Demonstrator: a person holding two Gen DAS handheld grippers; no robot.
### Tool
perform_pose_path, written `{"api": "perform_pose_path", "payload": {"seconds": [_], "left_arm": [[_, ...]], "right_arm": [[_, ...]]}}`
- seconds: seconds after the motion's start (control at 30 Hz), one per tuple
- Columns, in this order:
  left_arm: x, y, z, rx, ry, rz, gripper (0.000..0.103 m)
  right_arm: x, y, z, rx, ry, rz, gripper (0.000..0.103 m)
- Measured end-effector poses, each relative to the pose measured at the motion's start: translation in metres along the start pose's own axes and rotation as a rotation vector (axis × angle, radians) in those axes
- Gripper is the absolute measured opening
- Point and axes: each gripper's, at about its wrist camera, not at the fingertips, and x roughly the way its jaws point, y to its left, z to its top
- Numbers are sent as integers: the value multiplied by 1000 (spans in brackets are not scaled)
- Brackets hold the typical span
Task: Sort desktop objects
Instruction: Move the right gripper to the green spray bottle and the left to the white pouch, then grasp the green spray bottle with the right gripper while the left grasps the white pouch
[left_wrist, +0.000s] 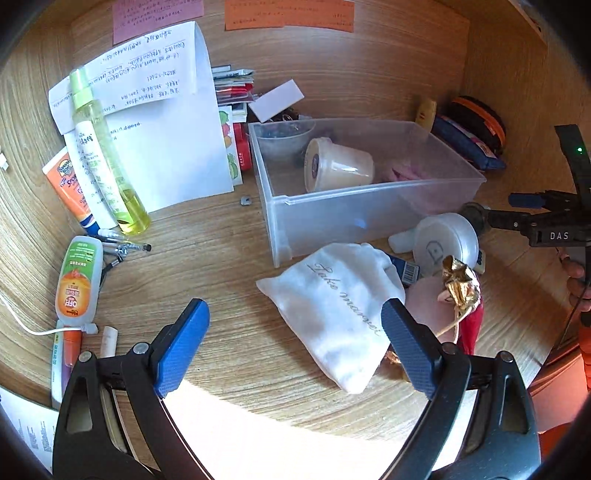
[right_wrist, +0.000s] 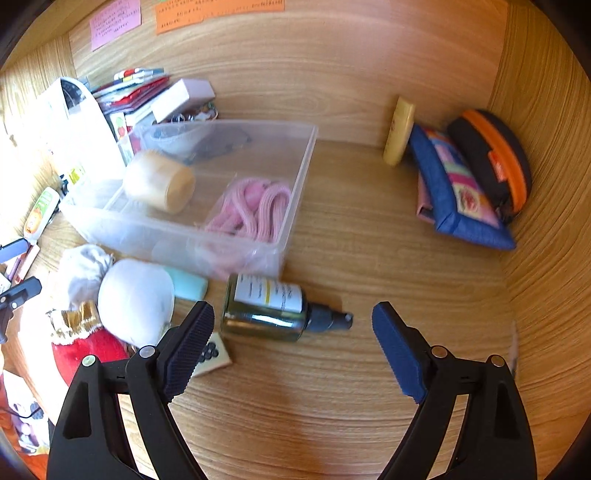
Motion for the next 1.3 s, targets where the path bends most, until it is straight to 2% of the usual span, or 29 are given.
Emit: {"api": "perform_pose_path", "payload": {"seconds": [0.37,0.57,0.8,0.97,1.03,1.23,1.3], "left_arm": [[28,-23,-2,54,67,-39,95],[47,-30,5,75,96,-14,95],[61,-22,11,43,111,-40,101],[73,-18,8,36,142,-39,102],[79,-20,8,36,154,-29,102],[77,-22,10,37,112,-17,101],[72,-25,9,55,83,-6,91]], "right_arm": [[20,-1,-9,49,62,75,86],[26,-1,-6,44,67,81,86],[32,2,-3,29,63,70,86],[35,2,-2,22,66,68,83],[36,3,-2,16,65,56,77],[43,6,2,18,55,49,77],[43,6,2,11,49,43,76]]}}
